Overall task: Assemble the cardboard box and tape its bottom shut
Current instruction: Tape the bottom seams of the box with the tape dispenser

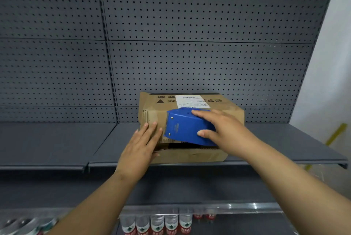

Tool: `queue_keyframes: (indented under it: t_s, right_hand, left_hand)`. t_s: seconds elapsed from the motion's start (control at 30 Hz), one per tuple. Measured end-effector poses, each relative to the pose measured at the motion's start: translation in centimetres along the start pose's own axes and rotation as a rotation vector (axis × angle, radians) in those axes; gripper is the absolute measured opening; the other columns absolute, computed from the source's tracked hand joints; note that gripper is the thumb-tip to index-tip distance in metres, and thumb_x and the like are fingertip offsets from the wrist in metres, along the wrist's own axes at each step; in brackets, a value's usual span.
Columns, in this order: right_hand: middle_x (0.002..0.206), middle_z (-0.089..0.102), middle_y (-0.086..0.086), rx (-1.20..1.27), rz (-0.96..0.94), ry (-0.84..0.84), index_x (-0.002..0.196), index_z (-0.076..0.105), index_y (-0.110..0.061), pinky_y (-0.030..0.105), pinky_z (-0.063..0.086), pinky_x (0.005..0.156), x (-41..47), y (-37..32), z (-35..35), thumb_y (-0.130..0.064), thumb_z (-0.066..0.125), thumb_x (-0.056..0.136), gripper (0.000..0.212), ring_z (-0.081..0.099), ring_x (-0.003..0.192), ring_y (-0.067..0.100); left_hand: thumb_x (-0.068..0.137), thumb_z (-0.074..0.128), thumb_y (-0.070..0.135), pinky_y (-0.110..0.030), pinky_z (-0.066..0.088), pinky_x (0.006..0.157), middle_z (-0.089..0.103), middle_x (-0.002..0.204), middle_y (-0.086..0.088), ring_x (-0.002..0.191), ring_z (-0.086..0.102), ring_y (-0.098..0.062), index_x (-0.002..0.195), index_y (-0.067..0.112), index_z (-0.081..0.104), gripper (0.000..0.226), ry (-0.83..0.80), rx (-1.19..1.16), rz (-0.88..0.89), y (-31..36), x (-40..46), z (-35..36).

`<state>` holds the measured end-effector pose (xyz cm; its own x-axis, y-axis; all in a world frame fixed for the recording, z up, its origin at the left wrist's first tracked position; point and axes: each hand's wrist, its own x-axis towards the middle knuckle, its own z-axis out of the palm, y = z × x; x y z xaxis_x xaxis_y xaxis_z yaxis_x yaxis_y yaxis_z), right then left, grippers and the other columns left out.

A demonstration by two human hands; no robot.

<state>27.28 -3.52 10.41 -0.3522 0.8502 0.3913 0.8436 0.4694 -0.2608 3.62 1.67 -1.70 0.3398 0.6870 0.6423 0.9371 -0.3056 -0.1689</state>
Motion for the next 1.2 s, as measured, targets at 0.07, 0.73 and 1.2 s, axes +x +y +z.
queue_keyframes:
  t_s: [0.07,0.73,1.2]
  right_hand:
    - [0.128,0.051,-0.001,-0.024,0.004,-0.044,0.140,0.034,-0.034,0.033,0.033,0.103,0.0,-0.6,0.9,-0.032,0.055,0.088,0.056,0.045,0.121,0.019]
    - [0.131,0.048,-0.003,-0.157,0.047,-0.063,0.141,0.029,-0.034,0.031,0.027,0.102,0.2,-0.7,4.4,-0.035,0.050,0.091,0.055,0.040,0.125,0.018]
    - [0.126,0.049,-0.004,-0.145,0.011,-0.084,0.141,0.030,-0.035,0.031,0.025,0.103,0.5,-0.3,4.1,-0.035,0.049,0.091,0.054,0.041,0.122,0.016]
  left_hand:
    - [0.061,0.085,0.030,-0.045,0.027,0.104,0.042,0.144,-0.009,0.131,0.041,-0.030,0.141,0.016,0.027,0.100,-0.013,0.002,-0.021,-0.5,-0.1,0.2]
    - [0.090,0.055,0.009,-0.029,0.042,0.095,0.056,0.122,-0.002,0.108,0.050,-0.016,0.132,0.014,0.049,0.043,0.112,-0.598,-0.319,0.4,0.8,-0.5]
    - [0.090,0.042,-0.007,-0.012,0.042,0.086,0.050,0.093,0.000,0.088,0.051,-0.015,0.123,0.037,0.048,0.055,-0.090,-1.294,-0.575,0.4,2.8,-1.7]
